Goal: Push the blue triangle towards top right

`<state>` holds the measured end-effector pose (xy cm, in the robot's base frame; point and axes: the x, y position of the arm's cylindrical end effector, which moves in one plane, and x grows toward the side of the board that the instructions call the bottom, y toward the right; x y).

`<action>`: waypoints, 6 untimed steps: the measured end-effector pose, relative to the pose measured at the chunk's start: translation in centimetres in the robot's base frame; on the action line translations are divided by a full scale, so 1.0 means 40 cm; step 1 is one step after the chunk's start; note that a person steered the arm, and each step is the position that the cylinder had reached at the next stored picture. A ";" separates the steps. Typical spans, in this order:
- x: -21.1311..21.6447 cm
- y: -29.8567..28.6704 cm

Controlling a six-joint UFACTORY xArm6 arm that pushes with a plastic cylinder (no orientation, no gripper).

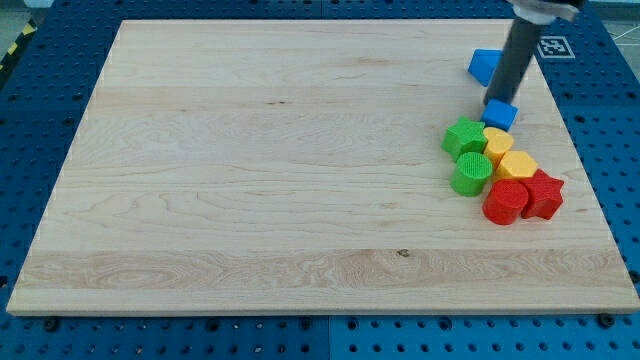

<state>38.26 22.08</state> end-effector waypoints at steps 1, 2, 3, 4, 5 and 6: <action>0.002 -0.034; 0.002 -0.155; 0.002 -0.261; -0.058 -0.256; -0.148 -0.094; -0.172 0.018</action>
